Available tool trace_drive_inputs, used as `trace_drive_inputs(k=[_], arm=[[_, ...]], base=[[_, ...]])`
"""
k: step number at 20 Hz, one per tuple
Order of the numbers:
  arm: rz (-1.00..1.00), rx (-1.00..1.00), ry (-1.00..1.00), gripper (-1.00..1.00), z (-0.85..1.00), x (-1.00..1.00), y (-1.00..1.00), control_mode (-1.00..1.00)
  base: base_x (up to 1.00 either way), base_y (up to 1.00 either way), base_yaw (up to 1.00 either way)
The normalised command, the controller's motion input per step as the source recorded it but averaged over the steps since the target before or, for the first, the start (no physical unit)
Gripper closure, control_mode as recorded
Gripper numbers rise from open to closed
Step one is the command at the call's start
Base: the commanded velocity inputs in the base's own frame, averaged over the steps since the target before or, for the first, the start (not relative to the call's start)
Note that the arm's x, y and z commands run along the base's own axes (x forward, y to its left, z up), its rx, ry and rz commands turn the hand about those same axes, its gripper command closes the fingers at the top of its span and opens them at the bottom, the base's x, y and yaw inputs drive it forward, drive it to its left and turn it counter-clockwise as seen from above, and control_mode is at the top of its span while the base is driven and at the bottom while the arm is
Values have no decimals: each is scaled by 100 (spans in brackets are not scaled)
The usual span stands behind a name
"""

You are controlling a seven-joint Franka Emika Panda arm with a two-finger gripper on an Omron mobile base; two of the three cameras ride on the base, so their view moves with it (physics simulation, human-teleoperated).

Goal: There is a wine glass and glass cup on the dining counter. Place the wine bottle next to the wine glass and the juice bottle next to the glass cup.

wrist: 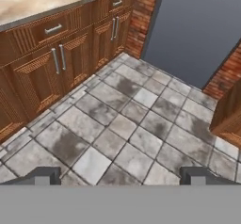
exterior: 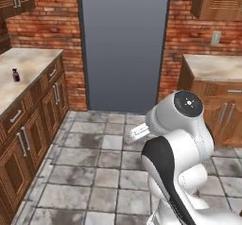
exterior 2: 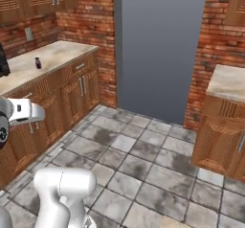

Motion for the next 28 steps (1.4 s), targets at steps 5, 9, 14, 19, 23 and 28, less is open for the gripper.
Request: trace_drive_inputs(k=[5, 9, 14, 19, 23, 28], arm=[[0, 0, 0, -100, 0, 0, 0, 100], [0, 0, 0, -100, 0, 0, 0, 100], [0, 0, 0, -100, 0, 0, 0, 100], [0, 0, 0, -100, 0, 0, 0, 100], [0, 0, 0, -100, 0, 0, 0, 100], [0, 0, 0, -100, 0, 0, 0, 100]], base=[[88, 0, 33], [93, 0, 24], [94, 0, 20], [91, 0, 25], [86, 0, 26], [76, 0, 40]])
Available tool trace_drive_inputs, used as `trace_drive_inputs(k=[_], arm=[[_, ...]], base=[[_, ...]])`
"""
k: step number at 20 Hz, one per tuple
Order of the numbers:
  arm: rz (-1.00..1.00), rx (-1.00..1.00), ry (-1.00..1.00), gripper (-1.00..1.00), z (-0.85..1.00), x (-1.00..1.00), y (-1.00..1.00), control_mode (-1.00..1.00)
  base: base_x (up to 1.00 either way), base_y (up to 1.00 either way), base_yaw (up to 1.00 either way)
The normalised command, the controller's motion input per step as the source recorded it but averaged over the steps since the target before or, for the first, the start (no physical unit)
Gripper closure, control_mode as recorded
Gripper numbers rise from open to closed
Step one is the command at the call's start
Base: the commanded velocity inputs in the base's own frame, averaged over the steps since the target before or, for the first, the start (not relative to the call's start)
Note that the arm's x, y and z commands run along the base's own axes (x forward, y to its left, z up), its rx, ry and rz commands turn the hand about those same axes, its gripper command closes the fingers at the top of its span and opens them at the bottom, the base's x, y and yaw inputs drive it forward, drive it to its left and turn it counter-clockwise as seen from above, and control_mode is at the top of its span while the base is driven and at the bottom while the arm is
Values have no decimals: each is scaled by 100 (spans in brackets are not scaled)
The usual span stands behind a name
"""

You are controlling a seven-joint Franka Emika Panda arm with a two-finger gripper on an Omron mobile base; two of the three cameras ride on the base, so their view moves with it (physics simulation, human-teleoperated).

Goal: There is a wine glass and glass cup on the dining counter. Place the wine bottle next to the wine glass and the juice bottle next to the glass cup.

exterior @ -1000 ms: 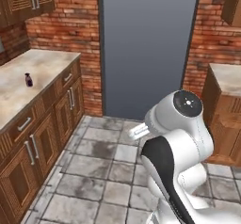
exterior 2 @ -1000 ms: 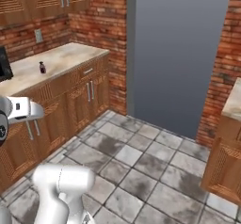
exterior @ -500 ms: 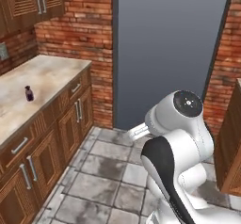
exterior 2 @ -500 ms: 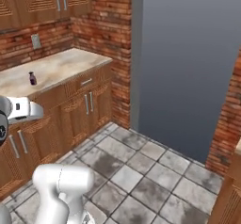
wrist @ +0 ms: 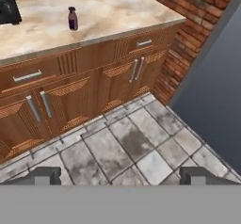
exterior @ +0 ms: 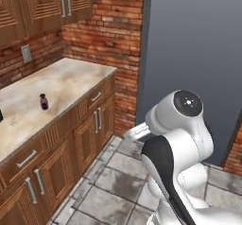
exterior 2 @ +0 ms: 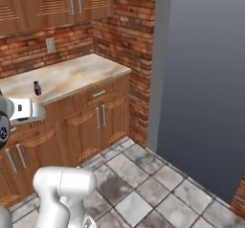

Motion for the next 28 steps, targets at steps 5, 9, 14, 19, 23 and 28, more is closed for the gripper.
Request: trace_drive_inputs(k=[5, 9, 14, 19, 23, 28], arm=[[0, 0, 0, -100, 0, 0, 0, 100], [0, 0, 0, -100, 0, 0, 0, 100], [0, 0, 0, -100, 0, 0, 0, 100], [0, 0, 0, -100, 0, 0, 0, 100], [0, 0, 0, -100, 0, 0, 0, 100], [0, 0, 0, -100, 0, 0, 0, 100]], base=[[61, 0, 57], [59, 0, 58], [57, 0, 50], [60, -2, 35], [60, -9, 24], [53, -24, 16]])
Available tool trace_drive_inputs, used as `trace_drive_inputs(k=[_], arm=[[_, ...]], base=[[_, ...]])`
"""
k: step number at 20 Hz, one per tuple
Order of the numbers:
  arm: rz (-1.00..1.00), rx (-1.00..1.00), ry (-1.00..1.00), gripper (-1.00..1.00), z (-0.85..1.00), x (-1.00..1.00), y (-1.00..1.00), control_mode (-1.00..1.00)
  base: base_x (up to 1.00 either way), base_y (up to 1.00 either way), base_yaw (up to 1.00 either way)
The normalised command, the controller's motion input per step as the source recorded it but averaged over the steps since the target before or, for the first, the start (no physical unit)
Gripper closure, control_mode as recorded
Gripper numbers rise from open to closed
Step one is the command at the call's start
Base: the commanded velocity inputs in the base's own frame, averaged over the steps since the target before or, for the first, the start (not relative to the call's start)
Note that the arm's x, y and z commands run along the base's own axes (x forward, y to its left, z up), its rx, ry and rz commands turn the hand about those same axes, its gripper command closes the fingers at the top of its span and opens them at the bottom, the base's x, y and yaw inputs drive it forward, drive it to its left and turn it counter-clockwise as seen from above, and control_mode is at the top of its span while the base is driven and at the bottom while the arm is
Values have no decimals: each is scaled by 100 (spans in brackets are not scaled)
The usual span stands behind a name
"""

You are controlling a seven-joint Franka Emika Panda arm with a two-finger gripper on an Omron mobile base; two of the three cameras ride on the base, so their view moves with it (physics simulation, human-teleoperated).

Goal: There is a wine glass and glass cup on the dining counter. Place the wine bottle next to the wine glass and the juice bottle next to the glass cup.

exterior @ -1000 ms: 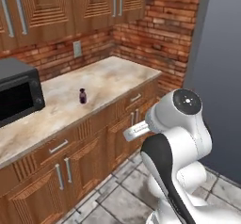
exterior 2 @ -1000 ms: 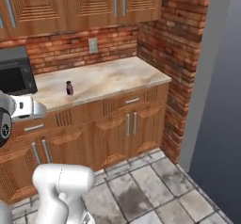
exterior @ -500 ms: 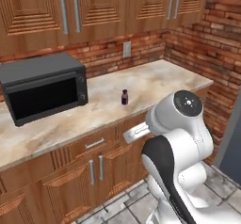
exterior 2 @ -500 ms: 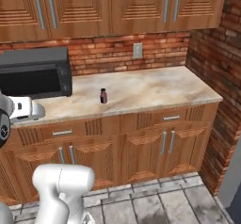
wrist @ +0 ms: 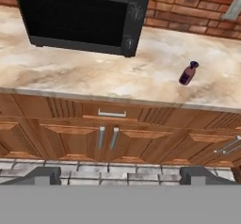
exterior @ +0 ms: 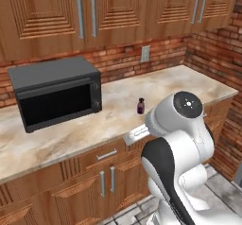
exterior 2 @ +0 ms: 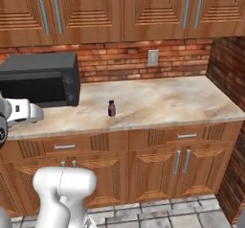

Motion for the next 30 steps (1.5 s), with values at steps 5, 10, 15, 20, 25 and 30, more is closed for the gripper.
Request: trace_drive_inputs(k=[5, 10, 15, 20, 25, 30], arm=[[0, 0, 0, -100, 0, 0, 0, 100], [0, 0, 0, -100, 0, 0, 0, 100], [0, 0, 0, -100, 0, 0, 0, 100], [0, 0, 0, -100, 0, 0, 0, 100], [0, 0, 0, -100, 0, 0, 0, 100], [0, 0, 0, -100, 0, 0, 0, 100]], base=[[42, -46, 8], [37, -49, 8], [58, -32, 14], [60, -26, 13], [44, -13, 5], [46, -1, 6]])
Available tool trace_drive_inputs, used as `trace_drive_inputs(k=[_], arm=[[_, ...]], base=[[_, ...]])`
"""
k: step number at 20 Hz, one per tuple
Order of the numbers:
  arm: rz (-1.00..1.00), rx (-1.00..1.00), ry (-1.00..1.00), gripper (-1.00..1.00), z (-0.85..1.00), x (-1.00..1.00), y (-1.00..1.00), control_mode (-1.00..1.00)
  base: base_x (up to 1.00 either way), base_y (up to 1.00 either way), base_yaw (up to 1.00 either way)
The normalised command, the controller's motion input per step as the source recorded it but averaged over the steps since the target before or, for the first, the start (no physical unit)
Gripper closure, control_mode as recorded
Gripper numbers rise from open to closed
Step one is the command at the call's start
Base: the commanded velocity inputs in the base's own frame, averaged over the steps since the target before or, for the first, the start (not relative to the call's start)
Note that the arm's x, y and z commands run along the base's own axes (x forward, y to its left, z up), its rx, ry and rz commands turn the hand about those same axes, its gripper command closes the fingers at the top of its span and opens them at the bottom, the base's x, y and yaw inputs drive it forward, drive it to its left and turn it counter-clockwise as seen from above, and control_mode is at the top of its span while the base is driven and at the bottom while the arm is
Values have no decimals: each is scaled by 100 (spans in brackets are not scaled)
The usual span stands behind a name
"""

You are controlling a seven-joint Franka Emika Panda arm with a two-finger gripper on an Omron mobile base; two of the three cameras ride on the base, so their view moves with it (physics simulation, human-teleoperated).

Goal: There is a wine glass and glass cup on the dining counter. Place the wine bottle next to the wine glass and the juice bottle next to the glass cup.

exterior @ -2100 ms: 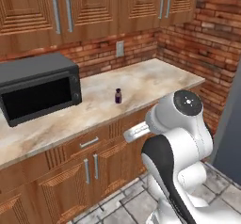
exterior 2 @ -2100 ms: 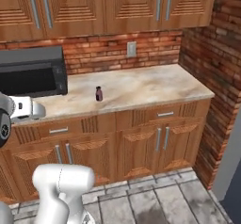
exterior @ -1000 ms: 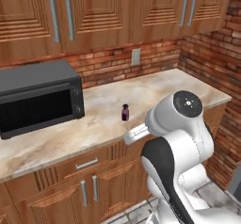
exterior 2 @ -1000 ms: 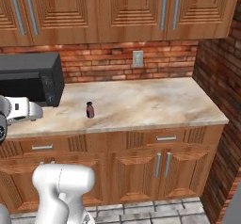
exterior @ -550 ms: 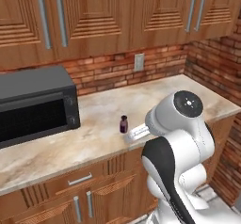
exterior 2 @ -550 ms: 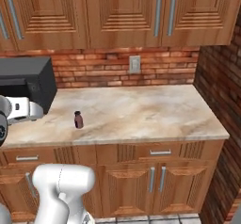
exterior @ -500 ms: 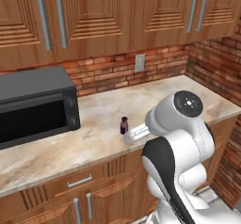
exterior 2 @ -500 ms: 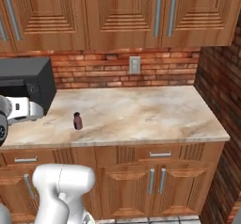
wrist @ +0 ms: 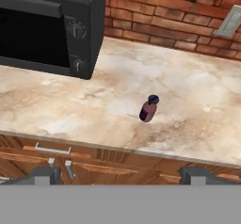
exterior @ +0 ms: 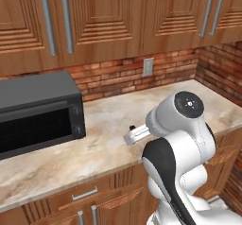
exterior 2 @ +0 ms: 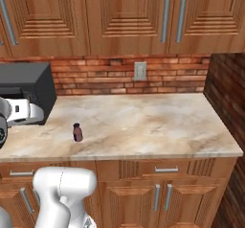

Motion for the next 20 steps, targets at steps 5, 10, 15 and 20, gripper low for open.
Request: trace_drive_inputs(k=[5, 10, 15, 20], arm=[[0, 0, 0, -100, 0, 0, 0, 100], [0, 0, 0, -100, 0, 0, 0, 100], [0, 0, 0, -100, 0, 0, 0, 100], [0, 0, 0, -100, 0, 0, 0, 100]], base=[[50, 0, 14], [6, 0, 8], [0, 0, 0], [0, 0, 0]])
